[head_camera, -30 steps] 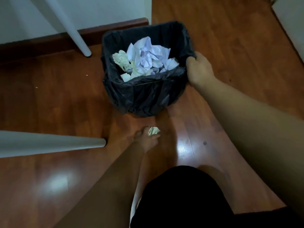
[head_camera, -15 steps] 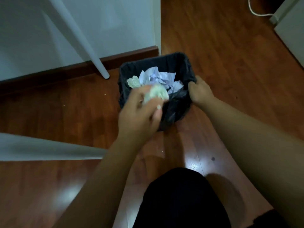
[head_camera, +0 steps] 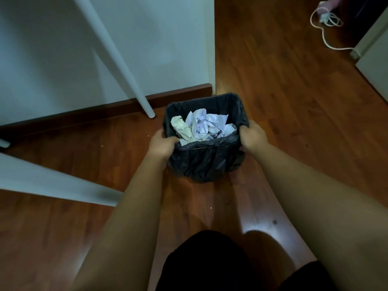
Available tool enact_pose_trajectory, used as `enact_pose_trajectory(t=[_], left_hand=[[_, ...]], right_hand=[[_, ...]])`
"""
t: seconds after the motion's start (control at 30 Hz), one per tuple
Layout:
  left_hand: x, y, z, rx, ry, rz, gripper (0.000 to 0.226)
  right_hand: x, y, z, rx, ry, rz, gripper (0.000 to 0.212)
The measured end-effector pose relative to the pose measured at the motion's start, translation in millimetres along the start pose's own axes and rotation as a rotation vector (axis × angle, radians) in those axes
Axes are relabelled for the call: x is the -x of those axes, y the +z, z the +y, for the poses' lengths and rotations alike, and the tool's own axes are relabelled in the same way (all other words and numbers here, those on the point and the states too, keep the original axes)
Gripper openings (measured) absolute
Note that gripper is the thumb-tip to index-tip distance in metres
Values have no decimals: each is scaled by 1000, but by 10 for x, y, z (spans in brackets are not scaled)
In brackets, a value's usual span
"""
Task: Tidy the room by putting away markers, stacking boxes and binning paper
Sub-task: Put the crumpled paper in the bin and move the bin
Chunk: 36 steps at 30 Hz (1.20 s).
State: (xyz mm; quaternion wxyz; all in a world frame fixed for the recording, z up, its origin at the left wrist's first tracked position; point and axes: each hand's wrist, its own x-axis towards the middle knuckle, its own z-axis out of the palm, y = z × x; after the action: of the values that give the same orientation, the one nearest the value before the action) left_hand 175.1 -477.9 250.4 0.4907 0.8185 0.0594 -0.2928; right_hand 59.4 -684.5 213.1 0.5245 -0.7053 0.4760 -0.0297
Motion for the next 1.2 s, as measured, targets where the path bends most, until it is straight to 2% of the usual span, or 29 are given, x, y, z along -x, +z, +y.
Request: enact_pose_trajectory(t=[0.03,0.13,0.33,0.43,0.53,0.73,0.83,0.97,1.2], left_hand=[[61,11,27,-25,-37,-60,47],[386,3,29,-110,-41,-93,51],[1530,-245,112,-34,-126,-232,68],[2317,-478,245,-21,-126,-267,57],[3141,-758,381,104,-242,-227,51],[4341,-1519,517,258,-389,-58,68],[4706,-2037,517,352,-415,19,67],[4973,-2938,293,479,-412,194,55],[5379,-4915,-653,688,-366,477,54]], right_hand=[[53,-40,-7,4,8,-9,32],[402,-247,73,-2,85,-7,34],[1704,-912,41,-163,301,21,35],[2402,-1280,-58,-203,418,-7,35],[3022,-1596,-302,-145,516,-80,30],[3802,-1826,-976,2,549,-359,29],[4065,-1580,-1358,143,510,-521,28],[4509,-797,-2017,259,399,-719,17],[5746,1299,-2986,260,197,-936,41]])
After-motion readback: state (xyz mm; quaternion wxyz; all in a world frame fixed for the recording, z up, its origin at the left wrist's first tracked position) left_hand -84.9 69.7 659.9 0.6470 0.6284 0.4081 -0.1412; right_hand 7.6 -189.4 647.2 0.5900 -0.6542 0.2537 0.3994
